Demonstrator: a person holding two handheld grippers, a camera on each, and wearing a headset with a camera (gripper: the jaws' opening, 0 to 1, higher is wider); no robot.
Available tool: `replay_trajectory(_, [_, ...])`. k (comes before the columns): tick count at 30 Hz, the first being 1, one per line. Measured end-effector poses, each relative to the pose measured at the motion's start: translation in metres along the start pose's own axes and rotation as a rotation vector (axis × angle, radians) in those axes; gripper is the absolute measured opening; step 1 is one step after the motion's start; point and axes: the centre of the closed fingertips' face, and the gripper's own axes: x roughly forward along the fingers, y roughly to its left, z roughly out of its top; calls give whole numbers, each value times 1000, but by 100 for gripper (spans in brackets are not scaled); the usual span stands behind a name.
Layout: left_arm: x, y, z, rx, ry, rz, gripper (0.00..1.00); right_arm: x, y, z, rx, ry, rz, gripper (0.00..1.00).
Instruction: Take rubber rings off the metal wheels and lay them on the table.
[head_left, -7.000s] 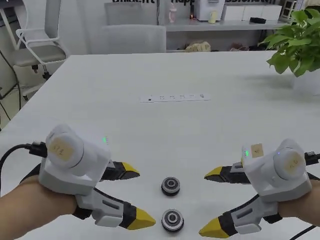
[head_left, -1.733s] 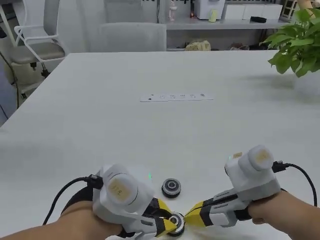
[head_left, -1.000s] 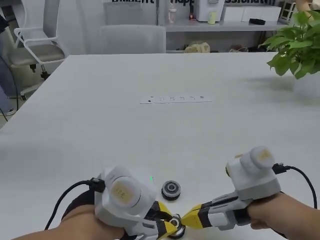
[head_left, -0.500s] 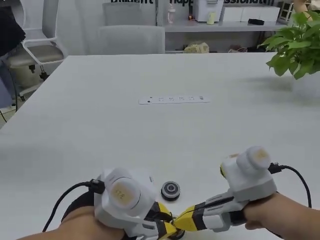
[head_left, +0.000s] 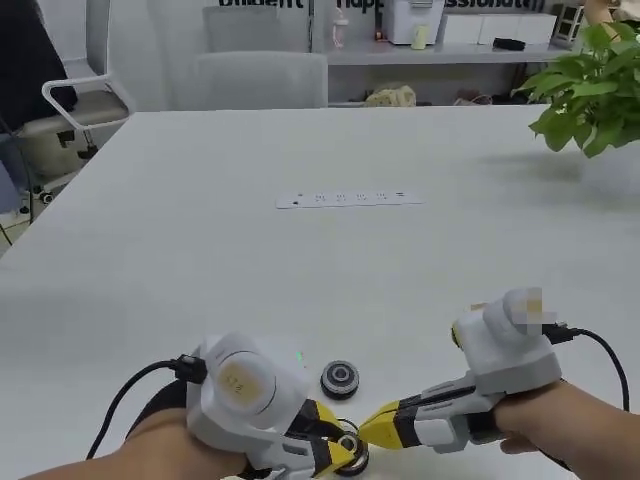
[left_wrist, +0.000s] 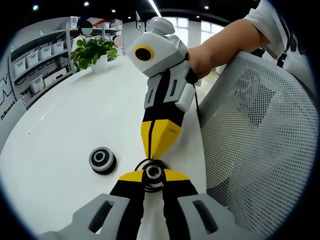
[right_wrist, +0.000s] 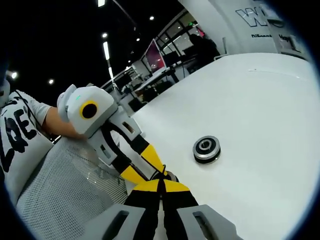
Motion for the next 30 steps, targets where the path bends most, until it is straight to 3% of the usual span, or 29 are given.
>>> replay_trajectory(4, [-3, 0, 2, -15, -6, -7, 10, -2, -1, 1, 3, -5, -2, 0])
replay_trajectory(7, [-6, -2, 3, -33, -6, -20, 19, -4, -2, 3, 10, -18, -5, 0])
replay_trajectory(12, [-14, -4, 3, -17, 8, -29, 23, -5, 0, 6, 11, -28, -4, 0])
replay_trajectory(15, [-21, -2, 8, -33, -6, -26, 27, -5, 2, 9, 8, -32, 2, 0])
replay_trajectory(18, [-27, -5, 12, -88, -24, -41, 35, -6, 4, 13, 5, -43, 7, 0])
replay_trajectory(23, [-41, -7, 13, -81, -43, -27, 40, -8, 7, 19, 1, -53, 12, 0])
replay_trajectory(27, [-56, -2, 16, -132, -81, 0, 53, -9, 9, 24, -4, -59, 17, 0])
replay_trajectory(30, [-68, 2, 19, -153, -112, 20, 53, -8, 12, 26, -10, -56, 24, 0])
